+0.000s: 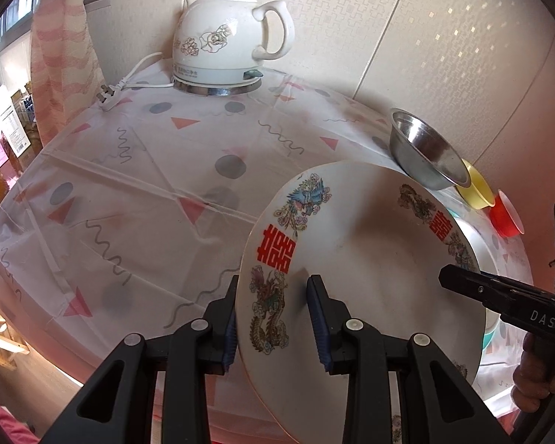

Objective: Organize plates and bowls
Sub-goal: 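Lift the red-character plate and carry it over the stacked plates, then lower the red-character plate onto the floral plate and open the left gripper, then withdraw the left gripper from the plate stack, then move the left gripper toward the rim of the stainless steel bowl, then grasp the rim of the stainless steel bowl with the left gripper, then lift the steel bowl and set it down near the kettle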

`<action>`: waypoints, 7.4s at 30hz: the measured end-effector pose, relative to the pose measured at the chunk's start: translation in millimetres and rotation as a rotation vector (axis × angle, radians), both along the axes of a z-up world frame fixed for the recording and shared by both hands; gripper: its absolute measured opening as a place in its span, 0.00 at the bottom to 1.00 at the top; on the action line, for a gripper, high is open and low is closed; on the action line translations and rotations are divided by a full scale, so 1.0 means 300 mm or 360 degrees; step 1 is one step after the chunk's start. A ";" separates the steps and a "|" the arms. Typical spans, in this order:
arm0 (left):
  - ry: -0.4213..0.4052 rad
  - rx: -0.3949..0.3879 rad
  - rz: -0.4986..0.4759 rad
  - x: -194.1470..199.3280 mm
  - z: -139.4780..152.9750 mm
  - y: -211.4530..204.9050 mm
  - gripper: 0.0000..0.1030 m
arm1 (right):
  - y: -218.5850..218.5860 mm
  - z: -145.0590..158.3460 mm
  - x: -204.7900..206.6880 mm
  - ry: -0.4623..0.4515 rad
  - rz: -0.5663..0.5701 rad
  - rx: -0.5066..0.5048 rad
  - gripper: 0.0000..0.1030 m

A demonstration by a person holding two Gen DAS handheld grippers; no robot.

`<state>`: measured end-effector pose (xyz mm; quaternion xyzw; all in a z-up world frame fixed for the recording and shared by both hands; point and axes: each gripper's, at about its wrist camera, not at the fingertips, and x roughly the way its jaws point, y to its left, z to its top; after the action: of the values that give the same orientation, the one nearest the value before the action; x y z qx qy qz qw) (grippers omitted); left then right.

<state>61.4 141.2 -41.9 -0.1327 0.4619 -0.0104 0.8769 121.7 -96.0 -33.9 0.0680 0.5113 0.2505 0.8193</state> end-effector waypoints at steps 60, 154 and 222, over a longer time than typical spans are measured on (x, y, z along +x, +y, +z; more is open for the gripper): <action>-0.0172 0.0326 -0.0446 0.201 0.028 -0.552 0.35 | -0.488 -0.066 0.011 0.0015 -0.0611 -0.0078 0.35; -0.0110 0.0316 -0.0039 0.422 0.136 -0.285 0.35 | -0.373 0.066 0.310 -0.0065 -0.0597 -0.0005 0.41; 0.0001 0.0034 0.0273 0.027 0.013 0.101 0.23 | 0.326 -0.047 0.153 0.0060 0.0365 -0.0309 0.33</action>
<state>69.6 171.6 -38.0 -0.1625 0.4493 0.0697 0.8757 167.4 1.8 -48.1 -0.0655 0.5528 0.2906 0.7783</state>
